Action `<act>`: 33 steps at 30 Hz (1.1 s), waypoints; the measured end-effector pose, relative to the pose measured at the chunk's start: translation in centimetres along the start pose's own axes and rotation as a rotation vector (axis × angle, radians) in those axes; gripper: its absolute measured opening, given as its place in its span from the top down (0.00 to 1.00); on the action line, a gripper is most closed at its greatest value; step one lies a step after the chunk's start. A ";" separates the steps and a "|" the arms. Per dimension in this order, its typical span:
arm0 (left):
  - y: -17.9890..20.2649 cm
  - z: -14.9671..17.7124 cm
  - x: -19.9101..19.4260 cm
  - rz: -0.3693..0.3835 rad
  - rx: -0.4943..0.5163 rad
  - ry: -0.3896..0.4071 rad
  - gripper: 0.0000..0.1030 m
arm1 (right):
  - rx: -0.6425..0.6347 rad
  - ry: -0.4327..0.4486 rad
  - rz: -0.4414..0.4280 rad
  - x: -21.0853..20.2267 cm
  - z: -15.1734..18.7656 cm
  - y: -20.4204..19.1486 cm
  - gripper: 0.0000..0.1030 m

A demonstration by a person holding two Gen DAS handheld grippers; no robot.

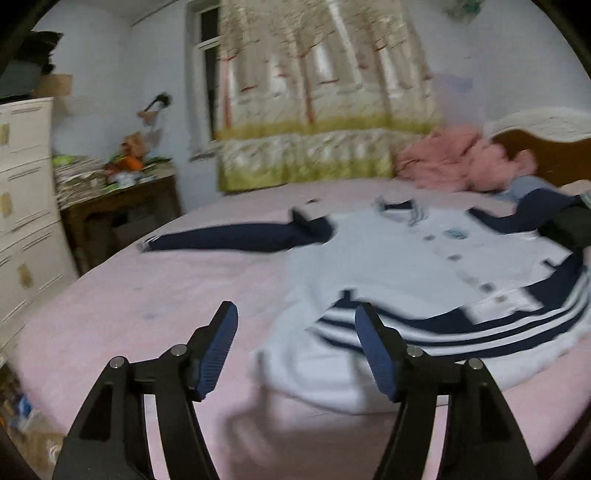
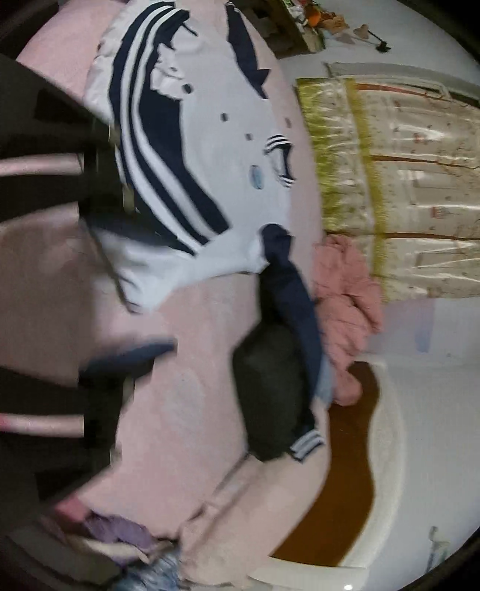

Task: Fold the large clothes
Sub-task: 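Lift the hem with both tools and fold it toward the collar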

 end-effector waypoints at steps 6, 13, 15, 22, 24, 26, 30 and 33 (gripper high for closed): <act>3.5 0.0 1.2 0.360 -0.009 -0.167 0.33 | -0.251 -0.205 -0.352 -0.4 2.5 -6.6 0.31; 7.3 4.0 2.9 0.215 0.327 -0.291 0.20 | -0.390 -0.245 -0.135 2.5 6.4 -8.3 0.31; 7.6 4.5 2.6 0.244 0.334 -0.266 0.20 | -0.404 -0.257 -0.155 2.7 6.9 -8.0 0.28; 8.5 4.7 3.8 0.216 0.302 -0.265 0.06 | -0.462 -0.247 -0.143 3.0 7.6 -8.4 0.20; 7.9 4.8 4.5 0.146 0.253 -0.259 0.00 | -0.456 -0.226 -0.124 3.8 7.2 -8.5 0.16; 7.2 5.1 4.8 0.120 0.190 -0.265 0.00 | -0.370 -0.223 -0.159 4.9 6.6 -7.7 0.15; 5.8 5.3 4.8 0.138 0.111 -0.240 0.01 | -0.259 -0.226 -0.225 5.6 5.8 -5.2 0.15; 5.7 4.8 3.8 0.145 0.153 -0.179 0.11 | -0.395 -0.191 -0.227 4.5 6.5 -5.6 0.22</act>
Point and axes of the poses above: each gripper's, at about its wrist camera, not at the fingertips, and x roughly the way its jaws point, y to its right, z to its underside, the point moved 5 cm from there along x, roughly the way its jaws point, and after that the axes turned 9 degrees about x, right-handed, at the moved point
